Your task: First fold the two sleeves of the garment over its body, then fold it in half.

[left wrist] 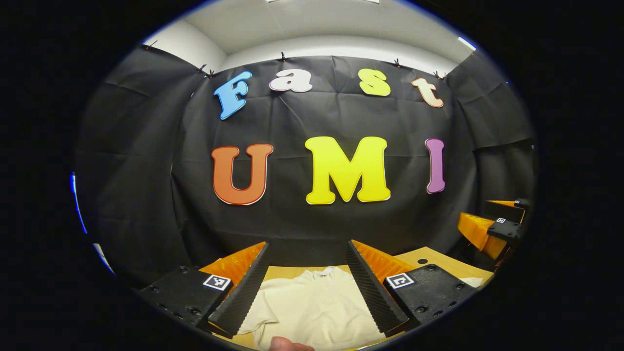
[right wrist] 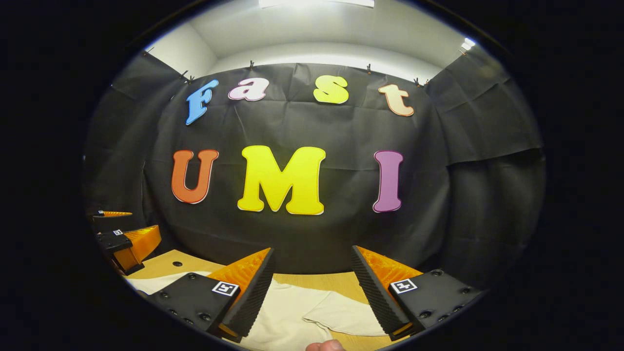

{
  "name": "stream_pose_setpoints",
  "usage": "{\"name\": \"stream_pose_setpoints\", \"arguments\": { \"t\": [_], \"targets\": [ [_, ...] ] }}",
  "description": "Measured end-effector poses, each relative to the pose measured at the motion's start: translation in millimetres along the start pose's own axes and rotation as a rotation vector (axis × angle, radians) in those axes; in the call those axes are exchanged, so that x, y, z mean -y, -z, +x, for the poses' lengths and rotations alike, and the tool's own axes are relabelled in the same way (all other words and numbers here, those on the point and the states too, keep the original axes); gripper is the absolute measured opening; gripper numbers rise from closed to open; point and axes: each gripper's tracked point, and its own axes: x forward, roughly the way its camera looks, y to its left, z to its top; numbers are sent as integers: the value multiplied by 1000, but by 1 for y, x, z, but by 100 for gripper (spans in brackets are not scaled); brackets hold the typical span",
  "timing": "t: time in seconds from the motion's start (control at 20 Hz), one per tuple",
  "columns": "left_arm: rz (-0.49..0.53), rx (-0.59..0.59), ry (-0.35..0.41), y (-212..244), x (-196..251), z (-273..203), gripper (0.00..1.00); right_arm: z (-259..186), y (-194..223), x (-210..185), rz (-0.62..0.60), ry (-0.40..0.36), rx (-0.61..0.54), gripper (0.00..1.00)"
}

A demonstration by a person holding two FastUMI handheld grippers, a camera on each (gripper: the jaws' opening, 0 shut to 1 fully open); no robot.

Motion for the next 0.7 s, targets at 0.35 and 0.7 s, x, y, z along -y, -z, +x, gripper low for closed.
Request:
{"name": "stream_pose_setpoints", "arguments": {
  "t": [0.35, 0.7],
  "targets": [
    [7, -47, 18, 13, 13, 1, 99, 0, 11, 45, -25, 21, -36, 96],
    [35, -102, 49, 27, 29, -5, 99, -8, 43, 135, -53, 136, -126, 96]
  ]
}}
